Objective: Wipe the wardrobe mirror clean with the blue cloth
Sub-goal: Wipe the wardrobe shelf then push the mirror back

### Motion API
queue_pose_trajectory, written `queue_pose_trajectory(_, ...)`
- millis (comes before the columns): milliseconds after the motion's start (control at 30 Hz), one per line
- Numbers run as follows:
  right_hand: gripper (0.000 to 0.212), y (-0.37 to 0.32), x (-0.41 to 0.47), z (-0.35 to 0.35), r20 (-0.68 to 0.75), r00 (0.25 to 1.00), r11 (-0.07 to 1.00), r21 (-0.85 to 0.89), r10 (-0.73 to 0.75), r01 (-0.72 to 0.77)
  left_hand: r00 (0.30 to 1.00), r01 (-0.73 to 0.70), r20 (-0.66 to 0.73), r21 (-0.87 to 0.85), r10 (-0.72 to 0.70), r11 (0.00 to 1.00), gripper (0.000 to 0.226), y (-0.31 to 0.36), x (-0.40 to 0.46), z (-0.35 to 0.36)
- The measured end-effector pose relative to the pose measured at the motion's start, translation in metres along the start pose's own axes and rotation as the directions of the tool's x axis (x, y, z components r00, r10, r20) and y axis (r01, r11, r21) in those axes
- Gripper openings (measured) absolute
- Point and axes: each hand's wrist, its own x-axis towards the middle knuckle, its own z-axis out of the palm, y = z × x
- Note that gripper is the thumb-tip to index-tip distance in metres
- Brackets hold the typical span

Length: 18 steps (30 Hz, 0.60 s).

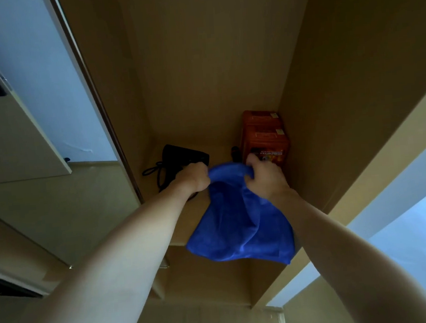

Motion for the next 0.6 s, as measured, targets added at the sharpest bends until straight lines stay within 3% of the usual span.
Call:
queue_pose_trajectory(67,0.016,-0.004,-0.015,0.010,0.322,0.943,0.996,0.035,-0.086,0.079,1.000,0.005,-0.006,0.007,-0.005,1.000,0.021,0.001,-0.001,0.001)
queue_pose_trajectory(100,0.014,-0.008,-0.023,0.019,0.543,0.837,0.998,0.004,-0.061,0.070,1.000,0.005,-0.002,0.005,-0.005,1.000,0.022,0.002,0.000,0.003)
queue_pose_trajectory(133,0.013,-0.010,-0.030,0.029,0.732,0.681,0.998,-0.035,-0.008,0.048,1.000,0.004,0.004,0.007,-0.004,1.000,0.021,0.002,0.000,0.004)
queue_pose_trajectory(167,0.017,-0.010,-0.035,0.038,0.845,0.530,0.996,-0.093,0.073,0.010,1.000,0.003,0.016,0.012,-0.003,1.000,0.021,0.002,-0.001,0.005)
queue_pose_trajectory(200,0.021,-0.006,-0.037,0.048,0.888,0.438,0.990,-0.133,0.139,-0.044,1.000,-0.003,0.030,0.018,0.003,1.000,0.024,0.002,-0.002,0.006)
queue_pose_trajectory(233,0.020,-0.002,-0.036,0.055,0.881,0.438,0.984,-0.149,0.177,-0.098,0.999,-0.009,0.039,0.026,0.008,1.000,0.028,0.002,-0.002,0.008)
queue_pose_trajectory(267,0.013,0.001,-0.035,0.061,0.841,0.508,0.981,-0.128,0.185,-0.146,0.999,-0.017,0.037,0.041,0.016,0.999,0.030,0.001,-0.002,0.009)
queue_pose_trajectory(333,0.017,0.005,-0.027,0.072,0.666,0.727,0.981,-0.039,0.166,-0.187,0.999,-0.031,0.028,0.070,0.029,0.997,0.029,-0.002,-0.003,0.011)
queue_pose_trajectory(400,0.015,-0.002,-0.020,0.082,0.481,0.870,0.989,0.034,0.109,-0.142,0.999,-0.035,0.015,0.102,0.034,0.994,0.024,-0.005,-0.005,0.013)
queue_pose_trajectory(500,0.033,-0.026,-0.016,0.103,0.414,0.908,0.992,0.070,0.066,-0.104,1.000,-0.003,0.004,0.123,0.002,0.992,0.022,-0.011,-0.007,0.014)
queue_pose_trajectory(600,0.076,-0.046,-0.017,0.125,0.490,0.855,0.984,-0.135,0.169,-0.118,1.000,0.015,0.023,0.116,-0.018,0.993,0.021,-0.019,-0.007,0.019)
